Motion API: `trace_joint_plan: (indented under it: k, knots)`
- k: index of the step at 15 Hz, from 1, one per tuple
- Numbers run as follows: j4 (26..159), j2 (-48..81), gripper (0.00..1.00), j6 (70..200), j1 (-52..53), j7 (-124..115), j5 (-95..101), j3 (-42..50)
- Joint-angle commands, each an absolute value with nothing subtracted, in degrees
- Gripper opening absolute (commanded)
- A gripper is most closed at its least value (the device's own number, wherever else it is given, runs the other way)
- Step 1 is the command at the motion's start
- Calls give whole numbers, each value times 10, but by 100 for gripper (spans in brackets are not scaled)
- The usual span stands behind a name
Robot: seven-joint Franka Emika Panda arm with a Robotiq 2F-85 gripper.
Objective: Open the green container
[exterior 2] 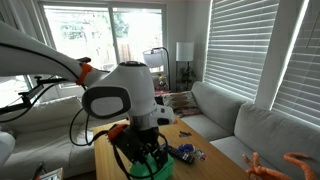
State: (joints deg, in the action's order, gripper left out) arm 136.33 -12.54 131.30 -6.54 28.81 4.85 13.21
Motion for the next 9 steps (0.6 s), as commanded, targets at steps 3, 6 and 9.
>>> trace_joint_plan:
  k: [3, 6, 9]
  knots:
    - [1362, -136, 45, 1298, -68, 281, 49, 127]
    - [1359, -134, 45, 1292, -64, 301, 20, 136]
    - [1358, -136, 45, 1279, -56, 331, -36, 146]
